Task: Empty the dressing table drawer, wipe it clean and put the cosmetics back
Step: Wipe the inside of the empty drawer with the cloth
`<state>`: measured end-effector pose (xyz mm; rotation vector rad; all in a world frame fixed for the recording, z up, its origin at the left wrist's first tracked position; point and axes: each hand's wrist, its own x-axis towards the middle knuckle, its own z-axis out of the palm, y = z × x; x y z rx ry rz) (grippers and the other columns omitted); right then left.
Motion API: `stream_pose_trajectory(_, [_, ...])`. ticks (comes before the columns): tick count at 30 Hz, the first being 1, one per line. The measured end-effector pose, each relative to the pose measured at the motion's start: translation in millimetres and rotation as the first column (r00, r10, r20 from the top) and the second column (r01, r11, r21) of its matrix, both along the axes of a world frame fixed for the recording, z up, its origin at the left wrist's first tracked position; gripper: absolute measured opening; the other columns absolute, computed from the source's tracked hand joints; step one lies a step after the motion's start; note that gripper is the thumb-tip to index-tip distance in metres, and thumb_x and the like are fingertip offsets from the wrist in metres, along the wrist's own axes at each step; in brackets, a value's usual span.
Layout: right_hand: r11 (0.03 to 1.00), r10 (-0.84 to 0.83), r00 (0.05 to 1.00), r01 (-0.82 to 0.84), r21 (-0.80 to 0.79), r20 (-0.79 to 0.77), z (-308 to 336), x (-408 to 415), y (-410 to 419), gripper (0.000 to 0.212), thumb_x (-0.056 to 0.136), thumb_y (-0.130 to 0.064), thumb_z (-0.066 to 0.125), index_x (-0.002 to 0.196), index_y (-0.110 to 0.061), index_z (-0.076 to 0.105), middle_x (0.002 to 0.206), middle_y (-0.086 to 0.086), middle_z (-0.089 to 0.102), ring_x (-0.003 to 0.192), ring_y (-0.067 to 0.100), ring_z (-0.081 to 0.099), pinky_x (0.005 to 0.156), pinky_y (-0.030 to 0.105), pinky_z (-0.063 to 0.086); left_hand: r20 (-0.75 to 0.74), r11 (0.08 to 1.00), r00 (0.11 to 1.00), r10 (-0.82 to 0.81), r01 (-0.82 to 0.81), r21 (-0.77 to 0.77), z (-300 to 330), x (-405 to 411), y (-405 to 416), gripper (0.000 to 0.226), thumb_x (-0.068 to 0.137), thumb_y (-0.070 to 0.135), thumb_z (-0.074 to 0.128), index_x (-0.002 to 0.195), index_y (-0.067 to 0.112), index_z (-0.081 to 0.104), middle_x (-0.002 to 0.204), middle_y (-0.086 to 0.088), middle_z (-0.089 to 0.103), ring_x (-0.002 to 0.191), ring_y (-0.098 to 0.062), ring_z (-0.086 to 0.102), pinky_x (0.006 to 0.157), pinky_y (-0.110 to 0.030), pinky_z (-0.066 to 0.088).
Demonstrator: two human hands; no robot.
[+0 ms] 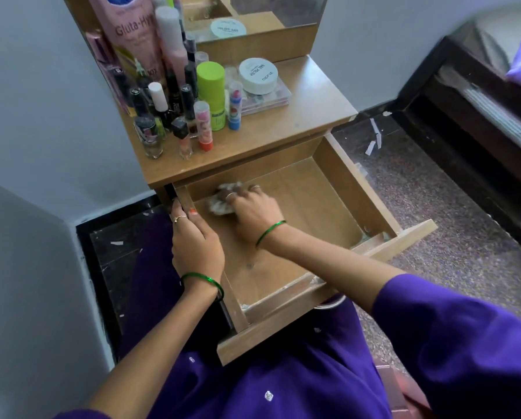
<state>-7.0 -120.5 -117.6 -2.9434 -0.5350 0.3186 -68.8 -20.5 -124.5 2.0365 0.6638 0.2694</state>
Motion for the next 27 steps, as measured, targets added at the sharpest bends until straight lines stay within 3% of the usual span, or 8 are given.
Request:
stream_pose_trajectory(4, [0.970, 0.102, 0.995, -0.099, 0.220, -0.003, -5.1, -11.0, 27.8, 0.051, 0.094, -0.027, 0.048, 0.140, -0.018, 0.028, 0.128, 0.012, 0.055, 0.117, 0.033, 0.048, 0.083, 0.043, 0.048, -0.003, 1.000, 1.000, 0.001, -0.001, 0.003, -1.1, 0.6, 0.9, 0.043, 0.102, 0.023, 0.029, 0.144, 0.014, 0.034, 0.126, -0.012, 0.060, 0.108, -0.028, 0.061, 0.070, -0.029, 0.038])
stream_pose_trajectory(8, [0.894, -0.072, 0.983, 0.139, 0.426, -0.169, -6.9, -2.3, 23.0, 0.054, 0.083, -0.011, 0.053, 0.131, -0.018, 0.031, 0.112, 0.016, 0.061, 0.107, 0.035, 0.054, 0.082, 0.039, 0.047, 0.005, 1.000, 1.000, 0.007, -0.007, 0.004, -0.8, 2.3, 0.6, 0.043, 0.102, 0.023, 0.029, 0.143, 0.012, 0.035, 0.124, -0.014, 0.060, 0.109, -0.030, 0.060, 0.072, -0.029, 0.039])
stream_pose_trajectory(14, [0.908, 0.136, 0.906, 0.048, 0.417, -0.401, 7.8, 24.8, 8.1, 0.045, 0.077, 0.002, 0.050, 0.118, -0.016, 0.049, 0.108, 0.006, 0.063, 0.102, 0.024, 0.059, 0.092, 0.038, 0.048, 0.002, 1.000, 1.000, 0.002, -0.002, 0.022, -1.9, 2.8, 2.6, 0.043, 0.102, 0.024, 0.028, 0.143, 0.012, 0.035, 0.123, -0.014, 0.061, 0.106, -0.032, 0.061, 0.073, -0.035, 0.045])
stream_pose_trajectory(18, [0.968, 0.235, 0.730, -0.234, 0.088, -0.642, 41.3, 44.0, -6.5, 0.039, 0.079, -0.004, 0.059, 0.113, -0.021, 0.056, 0.105, 0.005, 0.064, 0.094, 0.023, 0.060, 0.084, 0.035, 0.052, -0.005, 1.000, 1.000, -0.012, 0.012, 0.026, -1.1, 2.3, 4.4, 0.042, 0.102, 0.025, 0.028, 0.141, 0.015, 0.037, 0.120, -0.011, 0.063, 0.102, -0.031, 0.062, 0.071, -0.032, 0.044])
stream_pose_trajectory(20, [0.990, 0.134, 0.772, -0.071, 0.126, -0.621, 40.1, 42.6, -11.7, 0.041, 0.079, -0.005, 0.061, 0.118, -0.018, 0.056, 0.106, 0.009, 0.066, 0.090, 0.022, 0.060, 0.082, 0.032, 0.051, -0.012, 1.000, 1.000, -0.003, 0.003, 0.020, -0.5, 2.3, 4.0, 0.041, 0.102, 0.025, 0.028, 0.141, 0.016, 0.037, 0.118, -0.010, 0.064, 0.101, -0.030, 0.062, 0.069, -0.030, 0.041])
stream_pose_trajectory(22, [0.925, -0.023, 0.806, 0.242, 0.293, -0.592, 33.2, 36.5, -14.9, 0.039, 0.079, -0.001, 0.060, 0.116, -0.013, 0.058, 0.104, 0.011, 0.066, 0.092, 0.024, 0.061, 0.086, 0.035, 0.051, -0.015, 1.000, 1.000, 0.002, -0.002, 0.015, 0.7, 1.7, 2.8, 0.041, 0.102, 0.026, 0.028, 0.141, 0.017, 0.037, 0.119, -0.010, 0.063, 0.102, -0.030, 0.062, 0.069, -0.029, 0.040])
stream_pose_trajectory(24, [0.725, -0.133, 0.732, 0.531, 0.438, -0.668, 24.1, 32.3, -12.7, 0.034, 0.079, 0.001, 0.062, 0.111, -0.009, 0.059, 0.104, 0.011, 0.065, 0.094, 0.025, 0.061, 0.088, 0.036, 0.051, -0.010, 1.000, 1.000, 0.003, -0.003, 0.005, 1.3, 1.3, 2.6, 0.041, 0.102, 0.026, 0.029, 0.141, 0.017, 0.038, 0.122, -0.009, 0.062, 0.104, -0.030, 0.061, 0.070, -0.029, 0.039])
stream_pose_trajectory(27, [0.402, -0.184, 0.551, 0.798, 0.449, -0.814, 8.6, 29.1, 5.1, 0.039, 0.078, -0.003, 0.068, 0.115, -0.004, 0.058, 0.111, 0.015, 0.066, 0.097, 0.029, 0.064, 0.088, 0.042, 0.054, -0.024, 1.000, 1.000, 0.009, -0.009, -0.002, 2.2, 1.7, 2.8, 0.041, 0.102, 0.026, 0.029, 0.142, 0.017, 0.037, 0.123, -0.009, 0.061, 0.106, -0.029, 0.060, 0.070, -0.028, 0.037])
